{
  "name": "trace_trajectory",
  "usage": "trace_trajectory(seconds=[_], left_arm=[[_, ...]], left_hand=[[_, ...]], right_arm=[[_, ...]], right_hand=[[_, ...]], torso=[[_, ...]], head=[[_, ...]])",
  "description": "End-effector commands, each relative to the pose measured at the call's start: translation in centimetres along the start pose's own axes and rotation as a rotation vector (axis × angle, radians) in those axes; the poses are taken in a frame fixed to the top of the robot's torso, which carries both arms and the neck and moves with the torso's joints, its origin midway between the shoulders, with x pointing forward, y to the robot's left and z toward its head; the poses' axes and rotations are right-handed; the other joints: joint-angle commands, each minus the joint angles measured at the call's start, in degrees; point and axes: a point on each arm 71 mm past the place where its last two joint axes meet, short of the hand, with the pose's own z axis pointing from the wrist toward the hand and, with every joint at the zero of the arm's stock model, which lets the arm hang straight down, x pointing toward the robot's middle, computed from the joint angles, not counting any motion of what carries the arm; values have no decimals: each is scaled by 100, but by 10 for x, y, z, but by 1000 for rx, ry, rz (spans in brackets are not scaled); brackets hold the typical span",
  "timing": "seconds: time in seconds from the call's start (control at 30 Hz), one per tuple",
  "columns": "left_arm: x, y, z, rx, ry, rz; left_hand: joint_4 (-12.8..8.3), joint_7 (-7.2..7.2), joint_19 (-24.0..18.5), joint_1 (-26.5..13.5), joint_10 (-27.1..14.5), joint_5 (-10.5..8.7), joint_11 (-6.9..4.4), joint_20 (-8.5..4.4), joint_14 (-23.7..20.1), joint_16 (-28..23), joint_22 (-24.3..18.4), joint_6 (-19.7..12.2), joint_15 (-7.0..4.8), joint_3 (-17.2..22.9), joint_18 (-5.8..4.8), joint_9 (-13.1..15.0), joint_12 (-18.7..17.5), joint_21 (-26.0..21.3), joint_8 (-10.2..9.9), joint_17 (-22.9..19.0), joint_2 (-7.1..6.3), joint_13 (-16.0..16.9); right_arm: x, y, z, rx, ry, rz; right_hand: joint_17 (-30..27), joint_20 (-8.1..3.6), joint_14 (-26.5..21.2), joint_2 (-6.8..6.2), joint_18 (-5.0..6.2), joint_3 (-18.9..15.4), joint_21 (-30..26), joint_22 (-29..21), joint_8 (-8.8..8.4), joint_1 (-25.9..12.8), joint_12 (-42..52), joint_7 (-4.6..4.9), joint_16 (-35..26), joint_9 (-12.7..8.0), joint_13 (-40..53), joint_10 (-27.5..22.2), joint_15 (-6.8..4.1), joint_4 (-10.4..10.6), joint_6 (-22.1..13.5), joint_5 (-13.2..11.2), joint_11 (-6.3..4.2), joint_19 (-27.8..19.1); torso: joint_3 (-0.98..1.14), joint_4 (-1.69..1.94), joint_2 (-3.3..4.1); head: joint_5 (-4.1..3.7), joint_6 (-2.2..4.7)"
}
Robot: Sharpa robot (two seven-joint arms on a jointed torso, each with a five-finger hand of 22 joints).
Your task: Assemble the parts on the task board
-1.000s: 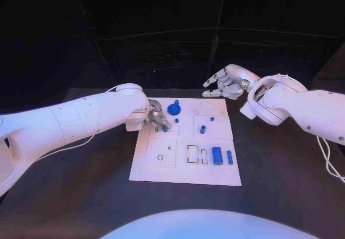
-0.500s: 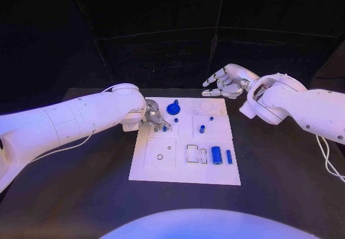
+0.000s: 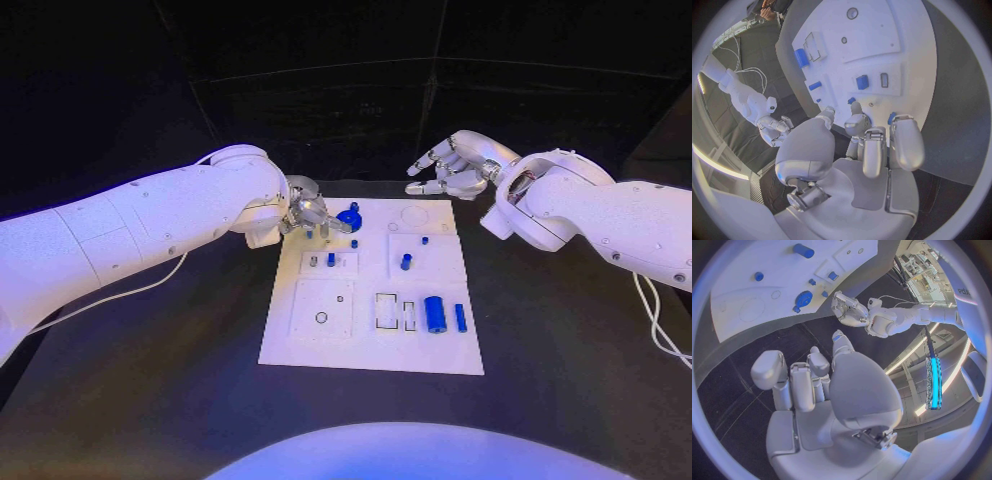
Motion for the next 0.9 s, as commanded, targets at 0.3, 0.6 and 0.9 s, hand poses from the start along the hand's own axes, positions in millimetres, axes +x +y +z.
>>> trace_trajectory(seconds=[0.3, 0.6, 0.9], left_arm=[[-43, 8, -5, -53, 18, 30], [-52, 21, 14, -148, 22, 48], [-53, 34, 26, -203, 7, 65]], left_hand=[[-191, 276, -110, 584, -192, -17, 222, 160, 555, -56, -245, -387, 191, -45, -29, -438, -125, -202, -585, 1339, 299, -171], [-156, 293, -105, 574, -212, -18, 241, 191, 559, -47, -228, -348, 210, -139, -27, -521, -123, -196, -646, 1358, 314, -184], [-80, 290, -92, 525, -218, -18, 242, 211, 564, -38, -195, -272, 216, -300, -26, -603, -109, -178, -685, 1379, 306, -190]], right_arm=[[-1, 1, 2, -9, 1, 1], [1, 3, 3, -13, 4, 2], [1, 3, 4, -16, 3, 3]], right_hand=[[159, -6, 283, 48, 84, -53, -41, -7, 34, -26, -15, 8, -16, 5, -3, -35, -20, 3, 2, -32, -12, -41], [157, -6, 283, 51, 83, -54, -41, -6, 34, -25, -10, 8, -18, 5, 2, -32, -20, 4, 2, -30, -12, -40], [154, -5, 283, 67, 86, -56, -49, -19, 33, -14, -16, 9, -22, 4, -4, -36, -20, 6, -3, -14, -12, -44]], torso=[[11, -11, 4], [-15, -47, 27], [-22, -25, 34]], head=[[53, 53], [88, 55], [81, 45]])
